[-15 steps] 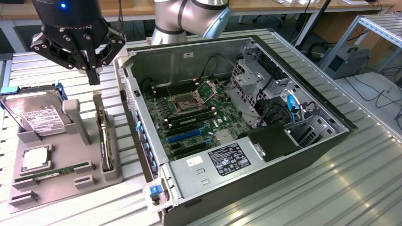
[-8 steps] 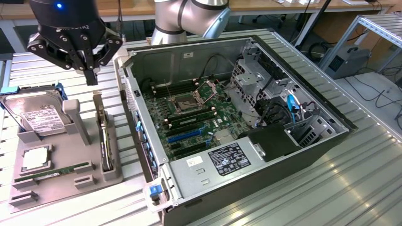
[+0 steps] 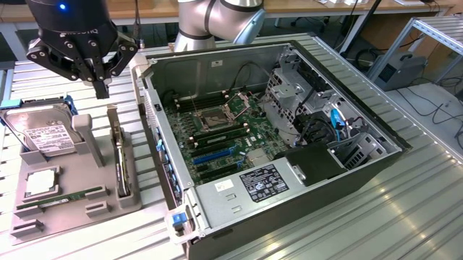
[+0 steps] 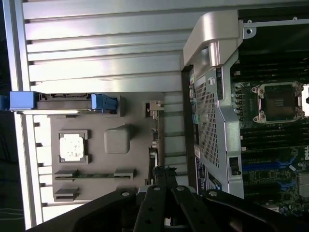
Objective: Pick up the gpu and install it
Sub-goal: 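Reach for the gpu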
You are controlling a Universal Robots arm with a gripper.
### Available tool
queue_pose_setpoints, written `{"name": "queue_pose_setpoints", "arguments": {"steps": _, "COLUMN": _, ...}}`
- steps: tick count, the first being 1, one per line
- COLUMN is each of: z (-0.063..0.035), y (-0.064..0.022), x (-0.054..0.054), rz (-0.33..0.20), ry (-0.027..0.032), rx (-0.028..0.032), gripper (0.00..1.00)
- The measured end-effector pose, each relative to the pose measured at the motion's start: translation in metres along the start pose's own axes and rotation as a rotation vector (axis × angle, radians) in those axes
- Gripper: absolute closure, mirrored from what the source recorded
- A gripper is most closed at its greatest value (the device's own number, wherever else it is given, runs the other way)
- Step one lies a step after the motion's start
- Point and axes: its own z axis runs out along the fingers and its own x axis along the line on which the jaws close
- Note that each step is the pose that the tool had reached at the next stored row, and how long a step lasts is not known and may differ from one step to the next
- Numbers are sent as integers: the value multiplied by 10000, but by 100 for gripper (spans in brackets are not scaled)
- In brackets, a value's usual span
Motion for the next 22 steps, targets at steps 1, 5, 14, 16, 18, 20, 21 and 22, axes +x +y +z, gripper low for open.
{"name": "queue_pose_setpoints", "arguments": {"steps": 1, "z": 0, "y": -1, "x": 4, "rz": -1, "ry": -1, "rx": 0, "gripper": 89}}
{"name": "queue_pose_setpoints", "arguments": {"steps": 5, "z": 0, "y": -1, "x": 20, "rz": 0, "ry": 0, "rx": 0, "gripper": 89}}
{"name": "queue_pose_setpoints", "arguments": {"steps": 14, "z": -1, "y": -40, "x": 27, "rz": 0, "ry": 0, "rx": 0, "gripper": 89}}
{"name": "queue_pose_setpoints", "arguments": {"steps": 16, "z": -1, "y": -58, "x": 26, "rz": 0, "ry": -1, "rx": -1, "gripper": 89}}
{"name": "queue_pose_setpoints", "arguments": {"steps": 18, "z": -2, "y": -81, "x": 24, "rz": 0, "ry": -1, "rx": -1, "gripper": 89}}
{"name": "queue_pose_setpoints", "arguments": {"steps": 20, "z": -4, "y": -105, "x": 22, "rz": 0, "ry": 0, "rx": 0, "gripper": 89}}
{"name": "queue_pose_setpoints", "arguments": {"steps": 21, "z": -4, "y": -117, "x": 21, "rz": 0, "ry": 0, "rx": 0, "gripper": 89}}
{"name": "queue_pose_setpoints", "arguments": {"steps": 22, "z": -5, "y": -129, "x": 20, "rz": -1, "ry": 0, "rx": 0, "gripper": 89}}
